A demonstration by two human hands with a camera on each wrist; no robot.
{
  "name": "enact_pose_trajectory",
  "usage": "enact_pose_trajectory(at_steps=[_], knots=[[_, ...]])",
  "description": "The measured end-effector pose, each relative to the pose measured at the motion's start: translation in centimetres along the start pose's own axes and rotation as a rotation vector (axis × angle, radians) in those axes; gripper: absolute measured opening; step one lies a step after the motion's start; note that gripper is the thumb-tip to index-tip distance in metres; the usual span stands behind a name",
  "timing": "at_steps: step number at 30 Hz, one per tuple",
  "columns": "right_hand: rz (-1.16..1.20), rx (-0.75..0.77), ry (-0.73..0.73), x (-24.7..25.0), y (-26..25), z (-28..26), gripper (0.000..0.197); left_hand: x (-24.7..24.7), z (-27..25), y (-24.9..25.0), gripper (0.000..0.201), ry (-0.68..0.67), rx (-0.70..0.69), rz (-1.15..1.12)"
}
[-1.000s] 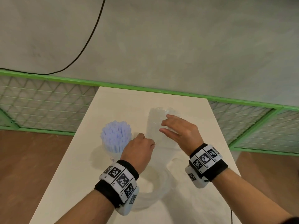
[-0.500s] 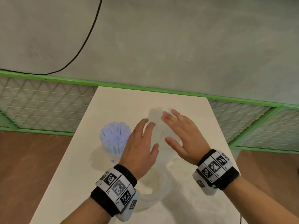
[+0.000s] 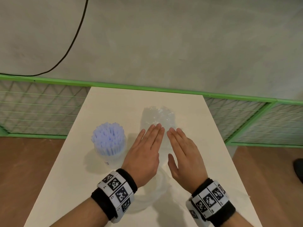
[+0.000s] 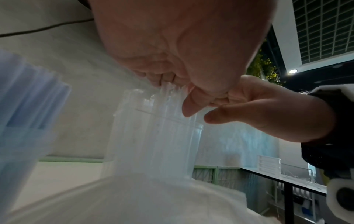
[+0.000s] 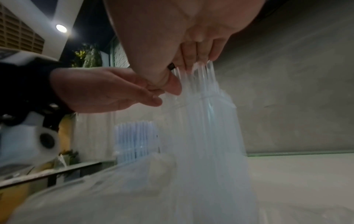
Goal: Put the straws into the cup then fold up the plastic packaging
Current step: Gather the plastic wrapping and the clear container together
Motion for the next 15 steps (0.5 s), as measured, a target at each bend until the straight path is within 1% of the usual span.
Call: enact_pose_trajectory(at_steps=[3, 6, 9, 11, 12, 15], knots=[[-0.056, -0.015, -0.062, -1.0, 0.1, -1.0, 0.075, -0.7, -0.7, -0.1, 0.070, -0.027, -0.005, 0.055], [-0.053, -0.001, -0.113, -1.4, 0.2, -1.3, 0.081, -1.1, -1.0, -0.4, 0.071, -0.045, 0.004, 0.087], [-0.028, 0.004, -0.078, -0.3, 0.2, -0.2, 0.075, -0.6, -0.8, -0.7, 0.067, -0.032, 0.016, 0.085], [-0.001, -0.026, -0.033, 0.7, -0.3, 0.4, 0.073, 0.2, -0.9, -1.1, 0.067, -0.011, 0.074, 0.064], [-0.007, -0.020, -0.036, 0.8, -0.6, 0.5, 0.074, 0.5, -1.0, -1.3, 0.069, 0.000, 0.108, 0.051], [-0.076, 0.046, -0.132, -0.2, -1.3, -0.6, 0.080, 0.6, -1.9, -1.7, 0.073, -0.014, 0.192, 0.012]])
Point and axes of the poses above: each hand's wrist, its own z-axis towards the middle knuckle, its own x-axis out of the back of the hand, y = z × x, the point moved 4 cm from there along z, towards the middle knuckle, and after that the axes turned 11 degrees about y, right-handed, at the moved point
